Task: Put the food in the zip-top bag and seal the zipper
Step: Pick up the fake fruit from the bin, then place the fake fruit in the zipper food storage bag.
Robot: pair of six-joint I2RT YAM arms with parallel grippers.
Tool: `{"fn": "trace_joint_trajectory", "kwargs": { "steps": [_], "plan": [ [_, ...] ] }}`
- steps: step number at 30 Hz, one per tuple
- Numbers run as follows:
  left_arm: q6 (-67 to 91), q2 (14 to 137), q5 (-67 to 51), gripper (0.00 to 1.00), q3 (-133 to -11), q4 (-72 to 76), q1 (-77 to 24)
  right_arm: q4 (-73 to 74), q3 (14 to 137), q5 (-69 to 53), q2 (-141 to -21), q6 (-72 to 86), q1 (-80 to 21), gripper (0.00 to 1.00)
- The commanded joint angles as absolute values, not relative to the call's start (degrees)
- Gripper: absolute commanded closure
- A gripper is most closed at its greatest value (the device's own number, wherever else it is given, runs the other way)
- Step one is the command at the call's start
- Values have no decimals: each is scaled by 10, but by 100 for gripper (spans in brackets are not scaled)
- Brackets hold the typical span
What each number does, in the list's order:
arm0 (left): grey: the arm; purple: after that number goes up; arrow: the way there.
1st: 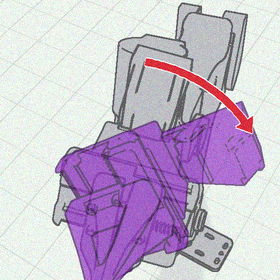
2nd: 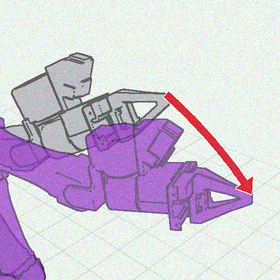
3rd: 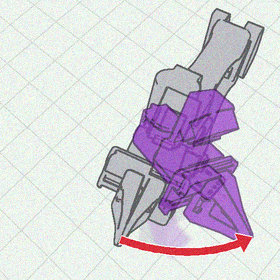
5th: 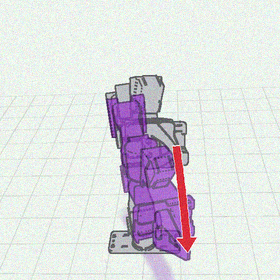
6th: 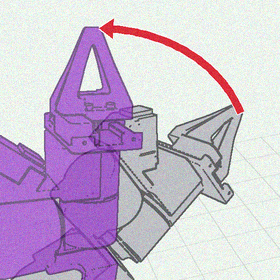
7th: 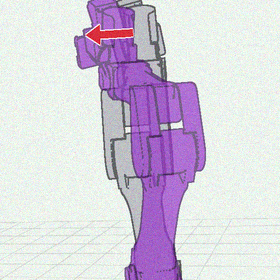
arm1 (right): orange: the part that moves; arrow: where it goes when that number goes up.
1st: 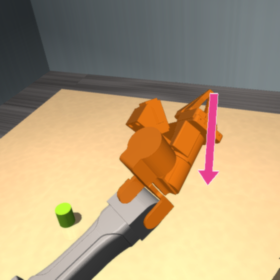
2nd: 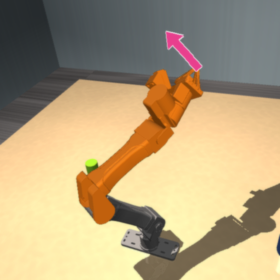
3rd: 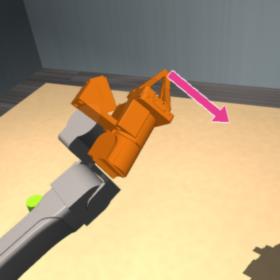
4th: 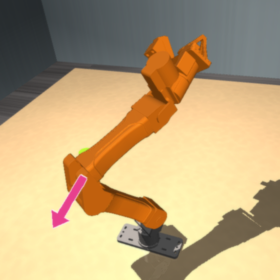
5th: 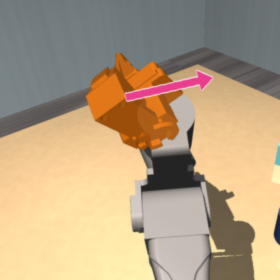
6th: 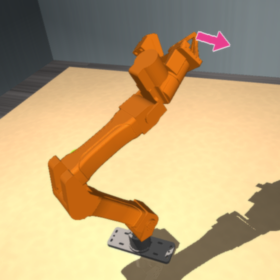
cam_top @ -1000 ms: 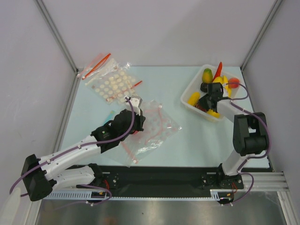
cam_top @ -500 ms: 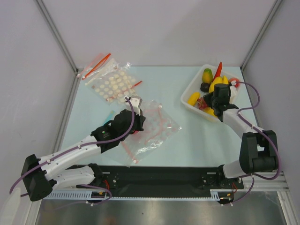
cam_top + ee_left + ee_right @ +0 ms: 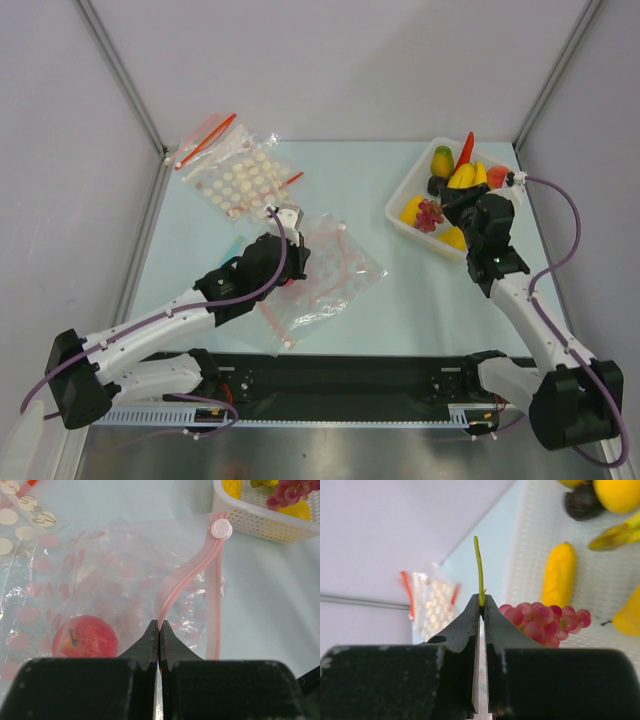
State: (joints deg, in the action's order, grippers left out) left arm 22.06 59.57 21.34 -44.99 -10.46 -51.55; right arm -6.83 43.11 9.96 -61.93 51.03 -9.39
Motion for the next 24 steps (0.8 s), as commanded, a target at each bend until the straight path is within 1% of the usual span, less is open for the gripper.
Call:
{"fn": "trace_joint_trajectory", "kwargs": {
  "steps": [1,8,12,19,24],
  "plan": [
    [223,589,214,100,-456,-93,-514,-144,421,113,-556,468,-121,100],
    [235,581,187,100,-455,-88,-514,-212,400,52,-468,412,-193,100],
    [237,573,169,100,-453,-85,-513,-232,396,-11,-413,392,-242,100],
    [251,551,111,100,-462,-88,-514,-250,410,-68,-381,388,-314,100],
    [258,538,59,100,-475,-90,-514,-268,419,-92,-395,388,-355,100]
  ]
}}
